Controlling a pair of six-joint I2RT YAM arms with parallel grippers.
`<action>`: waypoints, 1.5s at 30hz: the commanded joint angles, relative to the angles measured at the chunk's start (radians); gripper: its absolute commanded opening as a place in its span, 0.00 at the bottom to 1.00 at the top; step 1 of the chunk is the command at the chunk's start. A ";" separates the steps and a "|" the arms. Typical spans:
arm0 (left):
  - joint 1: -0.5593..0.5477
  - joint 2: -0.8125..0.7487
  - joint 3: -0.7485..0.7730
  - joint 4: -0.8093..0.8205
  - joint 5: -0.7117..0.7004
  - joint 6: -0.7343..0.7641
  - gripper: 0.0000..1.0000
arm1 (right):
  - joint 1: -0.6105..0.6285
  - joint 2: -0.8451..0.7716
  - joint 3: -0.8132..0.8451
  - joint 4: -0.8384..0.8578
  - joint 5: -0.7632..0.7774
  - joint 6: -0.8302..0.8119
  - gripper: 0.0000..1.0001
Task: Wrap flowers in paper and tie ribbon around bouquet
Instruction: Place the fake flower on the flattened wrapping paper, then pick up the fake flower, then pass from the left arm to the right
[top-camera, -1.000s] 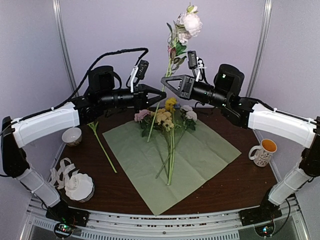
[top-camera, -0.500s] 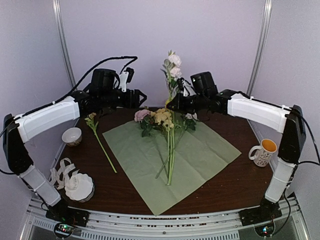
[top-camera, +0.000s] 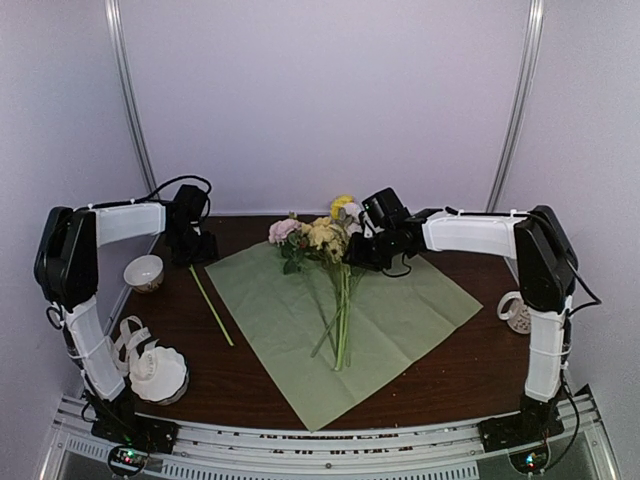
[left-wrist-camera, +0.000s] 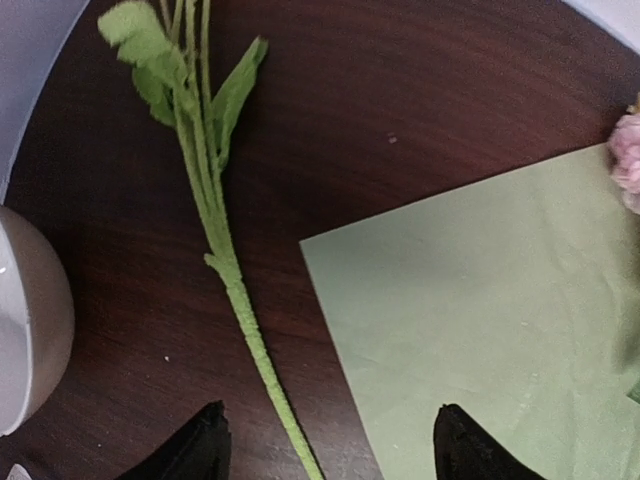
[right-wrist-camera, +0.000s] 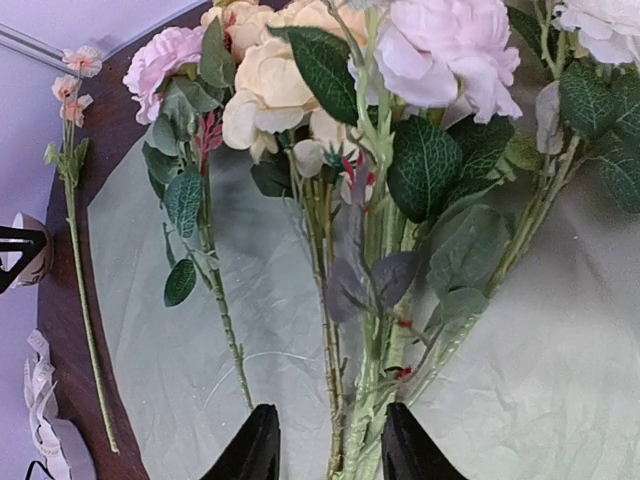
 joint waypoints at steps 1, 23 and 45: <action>0.052 0.069 -0.021 0.000 0.051 -0.057 0.73 | -0.003 -0.077 -0.037 0.016 0.093 -0.025 0.37; 0.139 0.210 -0.020 0.063 0.132 -0.133 0.00 | 0.000 -0.250 -0.189 0.004 0.105 -0.109 0.37; -0.226 -0.365 -0.075 0.757 0.592 0.232 0.00 | 0.027 -0.477 -0.246 0.613 -0.494 -0.071 0.42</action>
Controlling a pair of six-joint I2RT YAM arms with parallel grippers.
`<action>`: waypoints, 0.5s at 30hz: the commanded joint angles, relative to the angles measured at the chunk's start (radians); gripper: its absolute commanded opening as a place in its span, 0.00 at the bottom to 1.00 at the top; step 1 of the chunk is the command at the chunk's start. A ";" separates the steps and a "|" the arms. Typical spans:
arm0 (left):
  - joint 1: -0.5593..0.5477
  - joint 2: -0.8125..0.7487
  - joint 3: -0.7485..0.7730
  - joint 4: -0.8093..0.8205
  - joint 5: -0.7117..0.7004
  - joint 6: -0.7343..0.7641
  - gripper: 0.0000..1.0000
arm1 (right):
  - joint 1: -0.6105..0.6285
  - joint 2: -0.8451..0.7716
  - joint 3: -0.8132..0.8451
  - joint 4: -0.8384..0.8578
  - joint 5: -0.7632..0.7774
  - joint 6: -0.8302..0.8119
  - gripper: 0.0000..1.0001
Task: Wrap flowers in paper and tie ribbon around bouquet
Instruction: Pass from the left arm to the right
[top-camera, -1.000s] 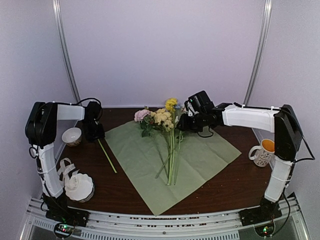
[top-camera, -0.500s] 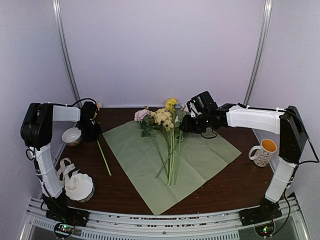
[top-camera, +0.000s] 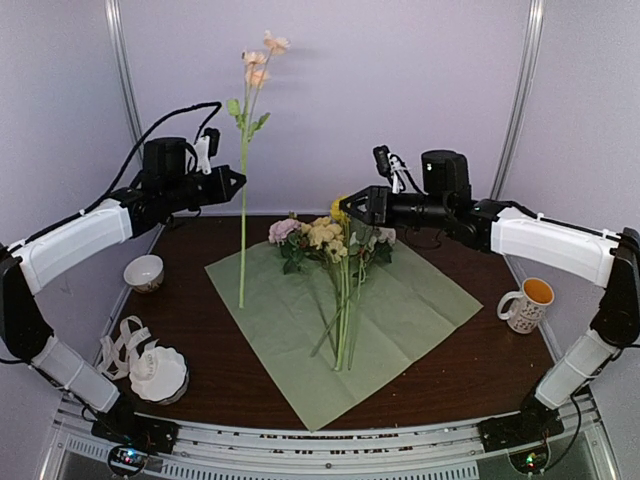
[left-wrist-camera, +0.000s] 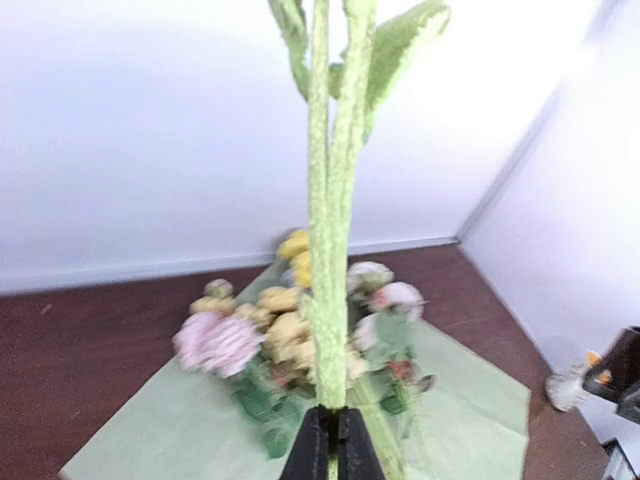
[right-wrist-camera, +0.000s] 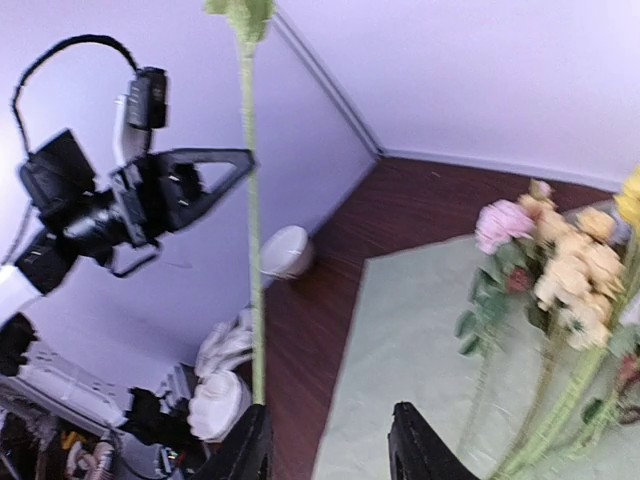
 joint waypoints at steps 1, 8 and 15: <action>-0.097 0.012 0.023 0.278 0.328 0.108 0.00 | 0.028 -0.018 0.024 0.269 -0.209 0.083 0.42; -0.243 0.027 0.036 0.405 0.467 0.159 0.00 | 0.076 -0.032 0.027 0.401 -0.146 0.135 0.49; -0.299 0.043 0.048 0.348 0.525 0.203 0.00 | 0.080 -0.033 0.029 0.400 -0.095 0.143 0.54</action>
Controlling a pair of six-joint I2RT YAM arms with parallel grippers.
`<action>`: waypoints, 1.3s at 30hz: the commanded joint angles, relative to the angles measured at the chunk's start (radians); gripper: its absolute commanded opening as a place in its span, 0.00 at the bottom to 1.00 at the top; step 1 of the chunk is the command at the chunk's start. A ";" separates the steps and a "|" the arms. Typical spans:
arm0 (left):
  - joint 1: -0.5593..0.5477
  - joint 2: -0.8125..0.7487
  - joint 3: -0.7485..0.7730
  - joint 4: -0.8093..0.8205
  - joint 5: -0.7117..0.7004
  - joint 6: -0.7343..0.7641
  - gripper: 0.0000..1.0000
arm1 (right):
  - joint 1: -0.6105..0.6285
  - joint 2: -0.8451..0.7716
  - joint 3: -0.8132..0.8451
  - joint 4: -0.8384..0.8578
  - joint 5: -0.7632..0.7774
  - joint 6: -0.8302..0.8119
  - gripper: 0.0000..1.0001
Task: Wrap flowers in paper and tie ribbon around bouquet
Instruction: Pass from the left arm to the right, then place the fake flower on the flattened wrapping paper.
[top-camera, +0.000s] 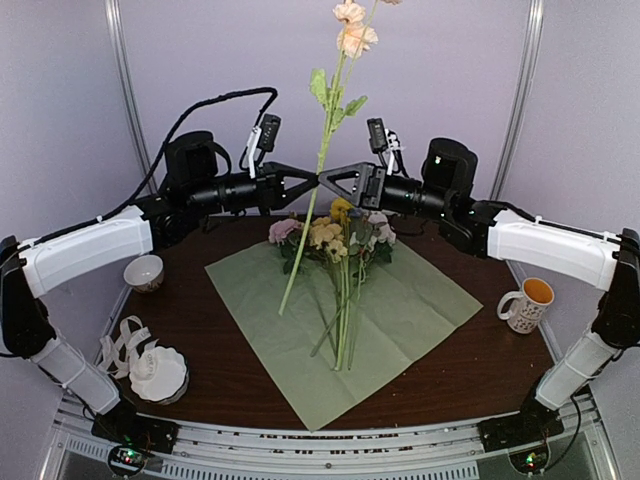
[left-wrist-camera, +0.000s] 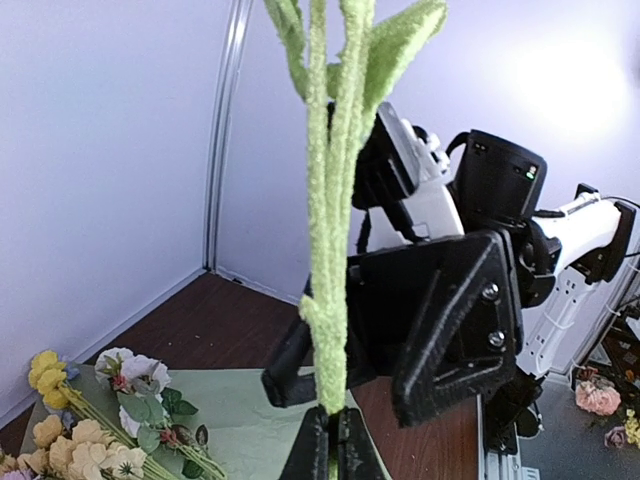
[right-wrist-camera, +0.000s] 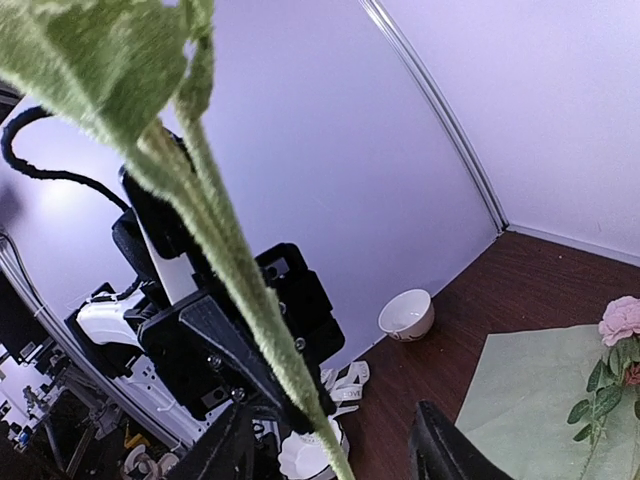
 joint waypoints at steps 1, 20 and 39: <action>-0.021 0.010 0.024 0.026 0.073 0.057 0.00 | 0.000 -0.027 0.015 0.054 0.034 0.021 0.54; -0.032 0.026 0.021 -0.054 0.123 0.107 0.00 | -0.002 -0.056 0.023 0.040 0.052 -0.006 0.00; 0.148 0.120 0.090 -0.454 -0.388 -0.042 0.78 | -0.085 0.334 0.292 -0.740 0.235 -0.057 0.00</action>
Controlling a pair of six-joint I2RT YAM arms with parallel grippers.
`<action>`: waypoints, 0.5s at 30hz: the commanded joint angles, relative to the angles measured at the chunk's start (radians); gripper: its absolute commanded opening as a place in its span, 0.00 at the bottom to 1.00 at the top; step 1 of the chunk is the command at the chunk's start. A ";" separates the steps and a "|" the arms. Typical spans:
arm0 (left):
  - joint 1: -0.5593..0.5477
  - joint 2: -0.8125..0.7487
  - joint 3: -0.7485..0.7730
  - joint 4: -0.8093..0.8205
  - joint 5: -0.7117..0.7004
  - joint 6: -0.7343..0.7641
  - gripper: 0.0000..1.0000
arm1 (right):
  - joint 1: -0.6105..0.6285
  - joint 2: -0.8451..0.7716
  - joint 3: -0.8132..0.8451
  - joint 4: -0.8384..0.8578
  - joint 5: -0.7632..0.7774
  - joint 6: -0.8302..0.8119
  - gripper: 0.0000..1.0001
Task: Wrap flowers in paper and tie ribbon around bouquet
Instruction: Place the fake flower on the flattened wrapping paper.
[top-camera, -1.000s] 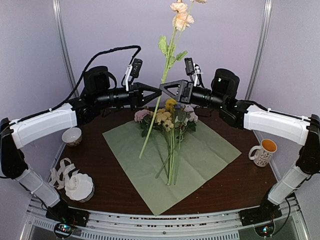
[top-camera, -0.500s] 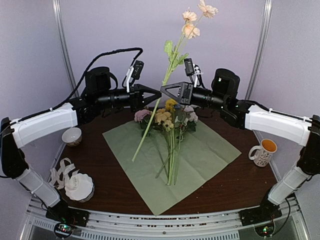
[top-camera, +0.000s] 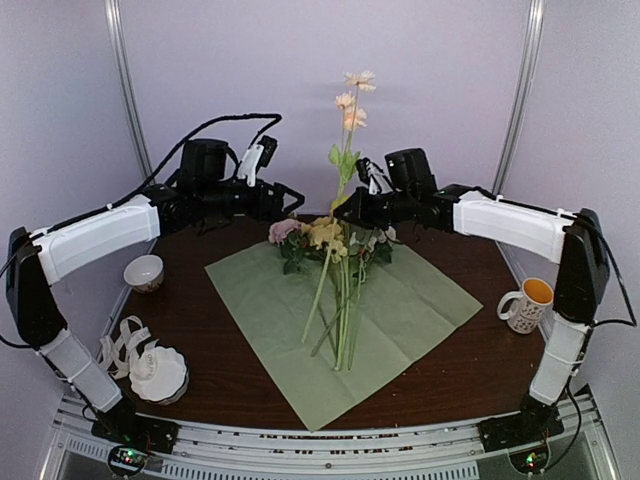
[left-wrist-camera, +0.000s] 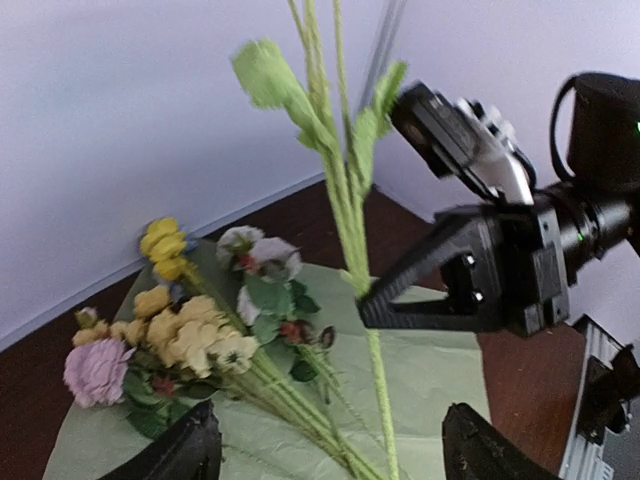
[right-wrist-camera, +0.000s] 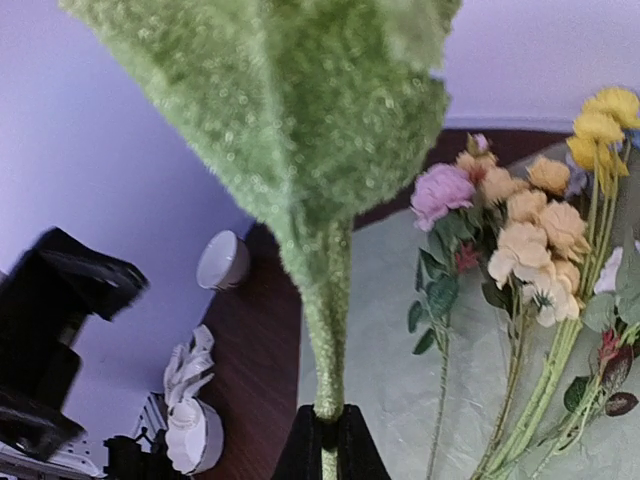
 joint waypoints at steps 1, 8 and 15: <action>0.124 0.071 0.007 -0.157 -0.137 -0.128 0.77 | -0.002 0.168 0.088 -0.272 0.055 -0.036 0.00; 0.207 0.182 -0.040 -0.306 -0.207 -0.177 0.72 | -0.013 0.405 0.342 -0.450 0.204 -0.110 0.00; 0.208 0.267 -0.054 -0.326 -0.207 -0.167 0.71 | -0.014 0.476 0.392 -0.485 0.354 -0.145 0.12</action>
